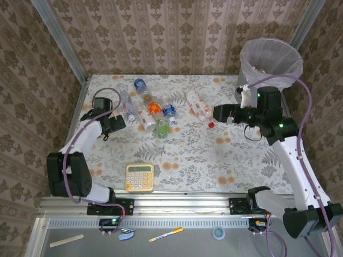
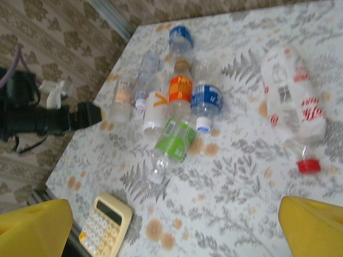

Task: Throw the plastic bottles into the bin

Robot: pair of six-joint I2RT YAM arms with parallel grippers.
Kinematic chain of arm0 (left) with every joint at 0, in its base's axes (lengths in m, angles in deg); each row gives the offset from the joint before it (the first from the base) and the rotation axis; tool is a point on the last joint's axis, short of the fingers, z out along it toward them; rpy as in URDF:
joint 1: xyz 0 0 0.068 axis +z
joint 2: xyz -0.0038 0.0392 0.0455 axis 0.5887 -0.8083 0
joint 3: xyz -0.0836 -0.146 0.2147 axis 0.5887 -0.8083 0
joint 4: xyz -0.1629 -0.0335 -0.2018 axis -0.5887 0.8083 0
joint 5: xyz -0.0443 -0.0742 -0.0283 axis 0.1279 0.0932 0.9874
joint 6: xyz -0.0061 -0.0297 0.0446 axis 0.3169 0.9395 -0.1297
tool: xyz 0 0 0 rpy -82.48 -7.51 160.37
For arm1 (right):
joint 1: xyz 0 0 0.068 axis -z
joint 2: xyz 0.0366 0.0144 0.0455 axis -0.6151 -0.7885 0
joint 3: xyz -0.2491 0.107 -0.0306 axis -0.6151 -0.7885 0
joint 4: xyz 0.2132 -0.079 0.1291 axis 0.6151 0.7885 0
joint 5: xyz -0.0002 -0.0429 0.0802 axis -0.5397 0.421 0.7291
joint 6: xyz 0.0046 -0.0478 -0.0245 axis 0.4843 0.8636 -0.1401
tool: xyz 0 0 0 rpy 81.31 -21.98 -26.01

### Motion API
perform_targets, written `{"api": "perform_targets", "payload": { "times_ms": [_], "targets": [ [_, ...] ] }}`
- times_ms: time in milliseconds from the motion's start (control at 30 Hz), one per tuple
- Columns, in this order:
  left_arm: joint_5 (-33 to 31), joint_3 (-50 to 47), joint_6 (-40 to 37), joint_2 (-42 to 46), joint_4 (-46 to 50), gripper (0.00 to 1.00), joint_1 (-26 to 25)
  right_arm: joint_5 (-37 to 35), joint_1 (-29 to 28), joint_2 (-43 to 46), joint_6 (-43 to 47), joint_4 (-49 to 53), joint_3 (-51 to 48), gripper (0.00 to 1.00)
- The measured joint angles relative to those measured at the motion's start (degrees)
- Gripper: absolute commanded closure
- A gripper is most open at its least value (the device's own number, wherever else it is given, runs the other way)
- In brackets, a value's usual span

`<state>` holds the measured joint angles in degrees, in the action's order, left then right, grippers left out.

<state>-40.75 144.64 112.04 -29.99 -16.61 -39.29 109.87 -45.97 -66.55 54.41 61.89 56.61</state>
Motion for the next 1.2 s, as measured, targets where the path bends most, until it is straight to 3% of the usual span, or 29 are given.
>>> {"api": "perform_targets", "payload": {
  "times_ms": [200,333,633,1000,1200],
  "targets": [
    [4.98,4.48,-1.73,-7.96,-4.74,0.07,2.6,-0.2,-1.2,6.23,-0.07,0.85,-5.29,0.0],
    [7.76,4.7,-2.64,-12.76,-8.63,0.15,3.06,-0.55,-1.6,8.07,0.02,2.38,-6.73,0.0],
    [11.34,4.2,-2.64,-17.57,-12.83,0.47,3.32,-1.49,-1.64,8.46,0.24,3.98,-6.78,0.0],
    [13.62,-6.56,-2.97,-5.79,-18.03,0.52,2.8,-1.86,-1.64,7.23,0.09,3.19,-7.54,0.0],
    [14.23,-10.6,-3.63,5.73,-19.8,0.53,-4.72,-1.64,-1.66,6.25,-0.44,1.84,-9.31,0.0]
  ]
}}
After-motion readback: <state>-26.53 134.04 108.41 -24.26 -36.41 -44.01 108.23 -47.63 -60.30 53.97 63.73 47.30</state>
